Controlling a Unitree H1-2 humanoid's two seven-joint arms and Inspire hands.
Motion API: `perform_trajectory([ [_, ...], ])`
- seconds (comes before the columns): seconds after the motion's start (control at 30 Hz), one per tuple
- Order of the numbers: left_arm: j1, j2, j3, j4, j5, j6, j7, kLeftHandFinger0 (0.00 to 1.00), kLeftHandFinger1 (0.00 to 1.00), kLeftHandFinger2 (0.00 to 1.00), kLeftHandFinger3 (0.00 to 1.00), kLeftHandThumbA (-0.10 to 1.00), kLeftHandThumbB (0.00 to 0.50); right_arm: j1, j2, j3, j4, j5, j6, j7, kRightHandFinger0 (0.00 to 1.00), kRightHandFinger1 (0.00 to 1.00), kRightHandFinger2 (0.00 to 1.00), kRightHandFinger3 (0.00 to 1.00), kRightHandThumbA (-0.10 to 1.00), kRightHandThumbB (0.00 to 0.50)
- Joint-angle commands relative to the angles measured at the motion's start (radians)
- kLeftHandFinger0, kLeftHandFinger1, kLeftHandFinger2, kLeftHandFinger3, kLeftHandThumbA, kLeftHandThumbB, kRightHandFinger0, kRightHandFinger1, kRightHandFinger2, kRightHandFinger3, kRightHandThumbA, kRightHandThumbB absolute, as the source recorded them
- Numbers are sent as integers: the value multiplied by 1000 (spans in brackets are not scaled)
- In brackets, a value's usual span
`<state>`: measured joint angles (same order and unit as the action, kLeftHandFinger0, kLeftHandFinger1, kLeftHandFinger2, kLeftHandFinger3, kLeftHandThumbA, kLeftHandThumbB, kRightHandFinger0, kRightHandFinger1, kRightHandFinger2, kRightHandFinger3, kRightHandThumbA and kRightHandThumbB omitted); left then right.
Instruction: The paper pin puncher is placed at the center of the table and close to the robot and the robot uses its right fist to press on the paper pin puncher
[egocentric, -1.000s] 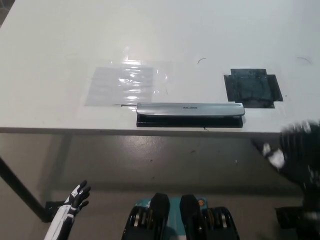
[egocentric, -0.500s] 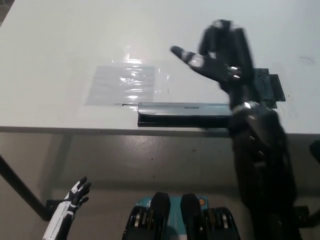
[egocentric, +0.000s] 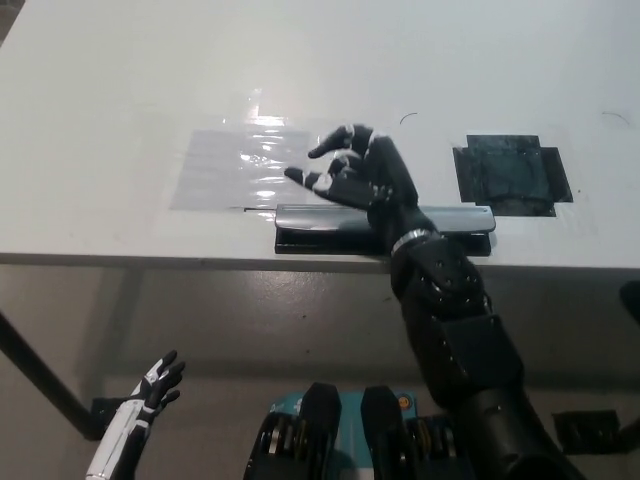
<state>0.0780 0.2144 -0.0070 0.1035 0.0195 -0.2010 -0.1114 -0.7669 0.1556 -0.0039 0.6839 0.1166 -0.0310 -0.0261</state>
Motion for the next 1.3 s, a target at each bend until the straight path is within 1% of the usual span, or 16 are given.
perform_trajectory([
  [0.0,-9,18,3,-33,-9,-28,-18,1000,1000,1000,1000,1000,201,-50,6,-1,59,-21,-129,-7,65,166,383,309,1000,166],
  [0.07,-12,18,5,-31,-14,-30,-21,1000,1000,1000,1000,1000,193,-53,-4,0,110,-28,-163,-4,43,159,378,292,1000,142],
  [0.13,-11,17,5,-30,-11,-27,-18,1000,1000,1000,1000,1000,187,-53,-9,-1,140,-36,-161,-16,53,177,395,319,1000,172],
  [0.2,-10,18,4,-32,-5,-24,-18,1000,1000,1000,1000,1000,188,-56,-15,-7,180,-31,-186,-15,102,220,443,380,1000,158],
  [0.27,-11,18,4,-35,-7,-17,-20,1000,1000,1000,1000,1000,204,-63,-19,-16,215,-26,-194,-17,32,197,438,379,1000,162],
  [0.37,-12,18,4,-36,-7,-18,-20,1000,1000,1000,1000,1000,200,-74,-24,-23,262,-20,-213,-15,5,195,442,385,1000,164],
  [0.4,-13,19,4,-36,-9,-18,-21,1000,1000,1000,1000,1000,200,-77,-25,-24,275,-21,-220,-19,8,198,438,376,1000,132],
  [0.43,-12,19,4,-35,-10,-21,-22,1000,1000,1000,1000,1000,199,-77,-25,-28,289,-22,-227,-25,12,205,446,380,1000,149],
  [0.57,-20,18,3,-34,-2,-17,-18,1000,1000,1000,1000,1000,207,-80,-31,-38,348,-19,-268,-23,0,145,402,343,1000,139],
  [0.63,-20,21,2,-39,5,-13,-18,1000,1000,1000,1000,1000,211,-74,-34,-39,401,-19,-316,-11,0,78,352,281,1000,104],
  [0.7,-16,23,2,-49,0,-4,-22,1000,1000,1000,1000,1000,208,-63,-31,-48,433,-7,-328,-2,0,62,340,275,1000,84],
  [0.83,-6,21,3,-41,-5,-17,-22,1000,1000,1000,1000,1000,188,-13,-29,-52,595,-14,-339,-13,0,109,369,307,1000,121],
  [0.97,1,18,4,-38,0,-25,-16,1000,1000,1000,1000,1000,195,56,-27,-30,697,-42,-314,-46,0,5,298,193,1000,123],
  [1.07,4,20,0,-36,3,-19,-19,1000,1000,1000,1000,1000,207,79,-32,-27,717,-46,-313,-51,0,1,329,226,1000,156],
  [1.17,8,16,0,-30,3,-24,-17,1000,1000,1000,1000,1000,202,83,-38,-25,721,-48,-318,-52,0,0,315,236,1000,151],
  [1.27,11,14,0,-24,0,-30,-17,1000,1000,1000,1000,1000,196,72,-44,-42,719,-30,-331,-33,0,2,281,162,1000,158],
])
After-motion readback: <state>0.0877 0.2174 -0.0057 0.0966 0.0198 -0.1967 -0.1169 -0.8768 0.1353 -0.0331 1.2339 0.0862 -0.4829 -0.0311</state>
